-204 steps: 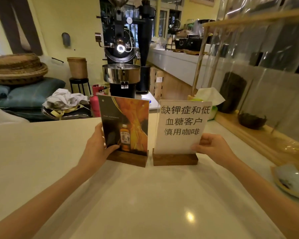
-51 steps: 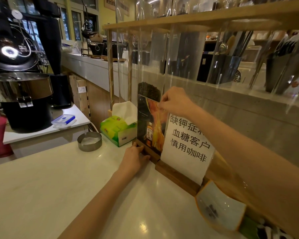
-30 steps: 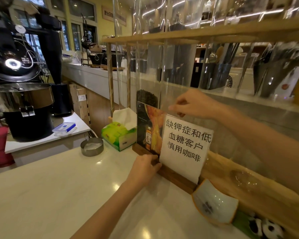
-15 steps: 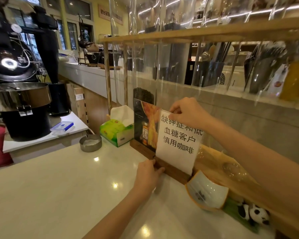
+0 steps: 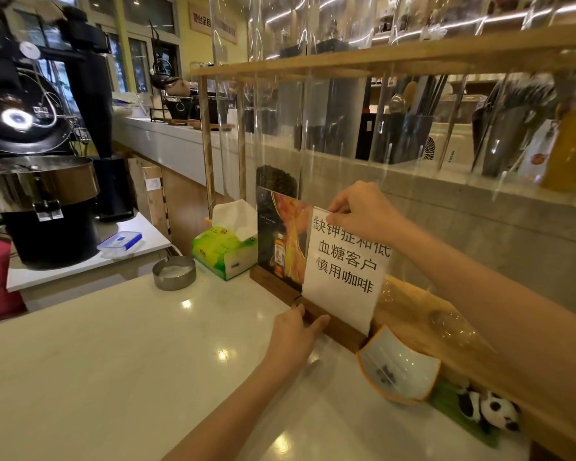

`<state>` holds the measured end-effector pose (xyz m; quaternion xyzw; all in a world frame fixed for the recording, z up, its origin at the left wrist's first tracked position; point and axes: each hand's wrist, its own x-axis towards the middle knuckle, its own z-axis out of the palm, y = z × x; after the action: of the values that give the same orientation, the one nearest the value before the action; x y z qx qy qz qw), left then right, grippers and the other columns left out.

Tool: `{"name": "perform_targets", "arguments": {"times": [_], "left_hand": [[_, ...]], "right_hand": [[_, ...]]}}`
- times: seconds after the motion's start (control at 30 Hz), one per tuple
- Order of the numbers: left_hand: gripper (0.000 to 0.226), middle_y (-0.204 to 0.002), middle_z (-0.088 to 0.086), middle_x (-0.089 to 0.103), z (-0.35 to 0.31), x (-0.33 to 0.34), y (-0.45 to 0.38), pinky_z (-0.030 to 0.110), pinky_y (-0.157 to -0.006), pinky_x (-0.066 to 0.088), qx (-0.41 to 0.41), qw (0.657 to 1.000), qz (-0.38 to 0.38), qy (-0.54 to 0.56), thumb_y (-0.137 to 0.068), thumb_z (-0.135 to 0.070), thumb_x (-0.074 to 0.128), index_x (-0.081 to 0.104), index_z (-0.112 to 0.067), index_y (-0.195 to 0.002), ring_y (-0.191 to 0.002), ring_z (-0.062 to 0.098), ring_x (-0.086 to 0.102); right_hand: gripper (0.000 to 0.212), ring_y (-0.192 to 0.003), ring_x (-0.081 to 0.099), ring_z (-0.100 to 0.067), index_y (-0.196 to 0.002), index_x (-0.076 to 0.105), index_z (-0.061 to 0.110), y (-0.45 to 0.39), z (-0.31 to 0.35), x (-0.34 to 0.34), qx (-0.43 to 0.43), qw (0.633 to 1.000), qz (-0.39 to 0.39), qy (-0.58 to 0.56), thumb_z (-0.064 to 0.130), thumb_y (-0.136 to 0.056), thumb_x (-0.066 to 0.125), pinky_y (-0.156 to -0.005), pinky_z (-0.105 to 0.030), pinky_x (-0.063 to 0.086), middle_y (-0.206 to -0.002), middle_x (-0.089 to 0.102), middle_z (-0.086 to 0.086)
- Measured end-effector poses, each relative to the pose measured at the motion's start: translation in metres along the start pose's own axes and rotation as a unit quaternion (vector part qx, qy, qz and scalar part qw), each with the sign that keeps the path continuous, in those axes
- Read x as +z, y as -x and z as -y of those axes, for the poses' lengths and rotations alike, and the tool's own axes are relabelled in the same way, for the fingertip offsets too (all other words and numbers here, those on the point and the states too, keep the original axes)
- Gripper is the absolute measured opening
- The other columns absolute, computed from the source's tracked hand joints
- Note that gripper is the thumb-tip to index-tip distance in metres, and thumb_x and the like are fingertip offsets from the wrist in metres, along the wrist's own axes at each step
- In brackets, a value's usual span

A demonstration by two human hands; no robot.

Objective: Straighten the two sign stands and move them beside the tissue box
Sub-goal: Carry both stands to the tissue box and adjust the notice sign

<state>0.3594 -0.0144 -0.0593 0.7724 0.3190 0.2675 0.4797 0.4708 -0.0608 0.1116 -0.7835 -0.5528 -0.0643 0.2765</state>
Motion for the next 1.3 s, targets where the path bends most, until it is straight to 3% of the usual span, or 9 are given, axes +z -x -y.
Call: {"name": "perform_targets", "arguments": {"times": [0.1, 0.23, 0.53, 0.9, 1.03, 1.3], "left_hand": [[0.025, -0.075, 0.004, 0.056, -0.0014, -0.0015, -0.0007, 0.015, -0.052, 0.036, 0.008, 1.000, 0.012, -0.011, -0.085, -0.032, 0.057, 0.056, -0.010, -0.075, -0.063, 0.010, 0.048], [0.033, -0.062, -0.005, 0.042, -0.0036, -0.0024, -0.0015, 0.005, -0.049, 0.038, 0.032, 0.999, 0.019, -0.026, -0.087, -0.031, 0.055, 0.040, -0.022, -0.059, -0.055, 0.006, 0.040], [0.031, -0.069, -0.003, 0.045, -0.0028, -0.0013, -0.0029, 0.016, -0.049, 0.031, 0.043, 0.998, 0.015, -0.039, -0.087, -0.033, 0.054, 0.041, -0.022, -0.061, -0.058, 0.007, 0.041], [0.036, -0.065, -0.006, 0.039, -0.0005, 0.0011, -0.0032, 0.007, -0.051, 0.038, 0.049, 0.998, 0.005, -0.040, -0.087, -0.034, 0.053, 0.036, -0.024, -0.057, -0.057, 0.006, 0.039], [0.036, -0.064, -0.005, 0.039, 0.0003, 0.0010, -0.0040, 0.004, -0.053, 0.038, 0.043, 0.998, 0.010, -0.040, -0.088, -0.033, 0.052, 0.036, -0.023, -0.057, -0.056, 0.007, 0.038], [0.032, -0.071, -0.001, 0.045, 0.0031, 0.0017, -0.0055, 0.010, -0.050, 0.037, 0.033, 0.998, 0.007, -0.051, -0.087, -0.035, 0.053, 0.044, -0.018, -0.062, -0.059, 0.007, 0.040]], "right_hand": [[0.020, -0.073, 0.060, -0.014, -0.097, 0.069, 0.000, -0.0010, 0.0001, 0.0004, 0.008, 1.000, -0.003, -0.001, 0.011, -0.082, 0.062, -0.055, -0.011, 0.045, -0.097, 0.073, -0.017], [0.021, -0.076, 0.061, -0.015, -0.099, 0.068, -0.001, -0.0021, 0.0000, -0.0008, 0.017, 1.000, -0.002, -0.010, 0.010, -0.082, 0.063, -0.057, -0.012, 0.045, -0.098, 0.072, -0.017], [0.021, -0.077, 0.061, -0.014, -0.099, 0.068, -0.001, -0.0026, -0.0002, -0.0008, 0.019, 1.000, -0.004, -0.009, 0.010, -0.082, 0.062, -0.057, -0.012, 0.045, -0.100, 0.072, -0.017], [0.021, -0.085, 0.067, -0.018, -0.099, 0.069, 0.000, -0.0029, 0.0011, -0.0005, 0.004, 1.000, -0.009, 0.011, 0.011, -0.082, 0.063, -0.069, -0.022, 0.051, -0.100, 0.073, -0.017], [0.022, -0.079, 0.062, -0.014, -0.100, 0.068, 0.000, -0.0024, -0.0008, 0.0004, 0.005, 1.000, -0.006, 0.006, 0.011, -0.082, 0.063, -0.060, -0.014, 0.047, -0.101, 0.072, -0.017], [0.021, -0.075, 0.061, -0.013, -0.099, 0.068, 0.001, -0.0016, -0.0008, -0.0015, -0.001, 1.000, 0.003, 0.009, 0.012, -0.082, 0.063, -0.058, -0.013, 0.047, -0.099, 0.072, -0.015]]}}
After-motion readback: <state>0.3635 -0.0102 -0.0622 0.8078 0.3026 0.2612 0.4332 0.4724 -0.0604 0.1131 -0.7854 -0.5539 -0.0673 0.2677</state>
